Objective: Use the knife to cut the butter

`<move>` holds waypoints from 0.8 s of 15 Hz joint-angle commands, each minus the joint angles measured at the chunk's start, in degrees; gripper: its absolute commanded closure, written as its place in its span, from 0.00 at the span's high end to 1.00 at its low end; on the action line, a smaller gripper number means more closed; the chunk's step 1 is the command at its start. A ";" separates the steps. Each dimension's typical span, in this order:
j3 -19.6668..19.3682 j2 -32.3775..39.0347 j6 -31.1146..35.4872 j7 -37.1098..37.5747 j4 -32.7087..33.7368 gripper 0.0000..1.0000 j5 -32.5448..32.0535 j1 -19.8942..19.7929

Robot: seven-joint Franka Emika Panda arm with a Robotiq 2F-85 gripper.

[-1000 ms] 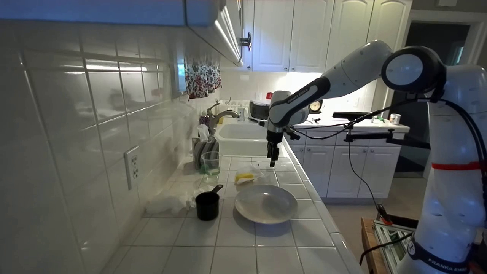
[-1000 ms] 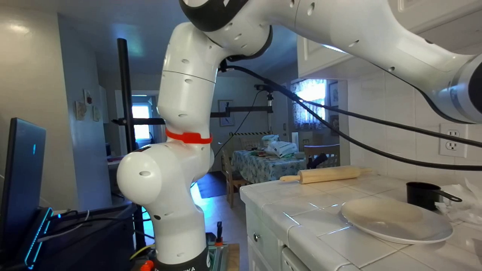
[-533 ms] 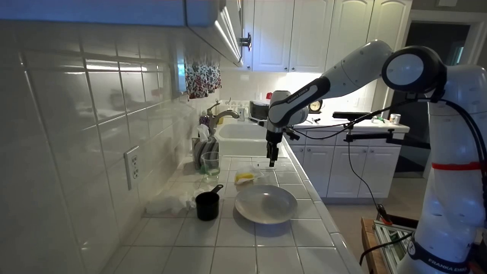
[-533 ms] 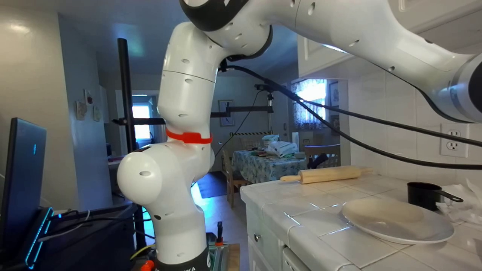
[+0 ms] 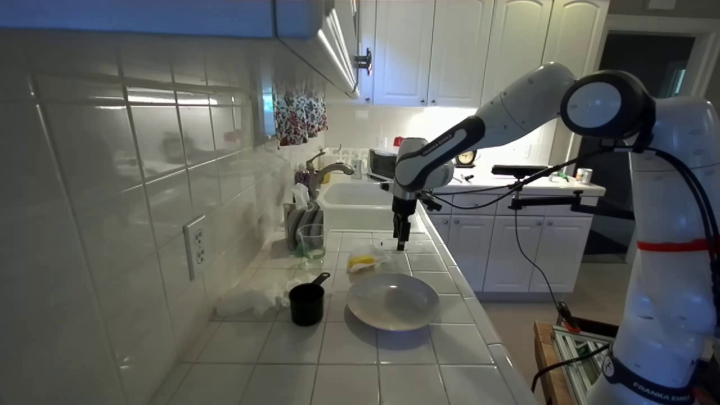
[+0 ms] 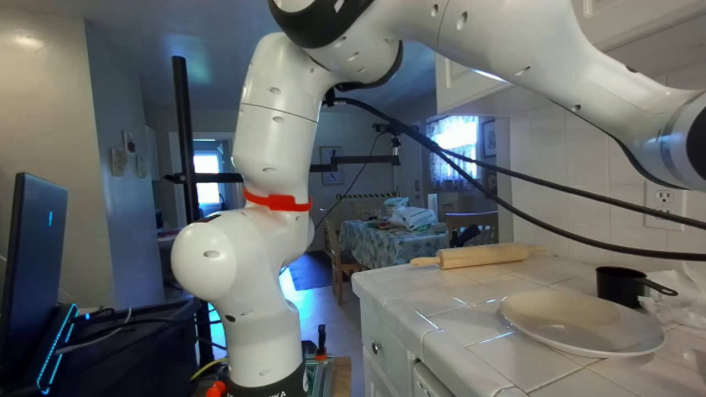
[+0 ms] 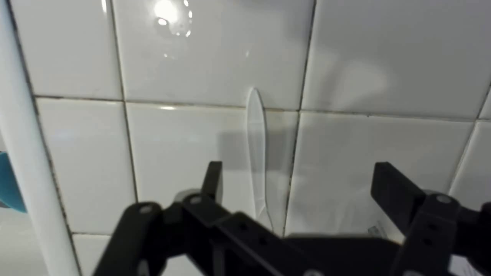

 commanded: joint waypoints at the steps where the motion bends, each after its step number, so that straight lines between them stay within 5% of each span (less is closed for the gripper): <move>1: 1.07 2.94 -0.30 -1.07 2.51 1.00 2.67 -2.50; 12: 1.89 5.71 -0.52 -0.82 5.97 1.00 3.55 -4.20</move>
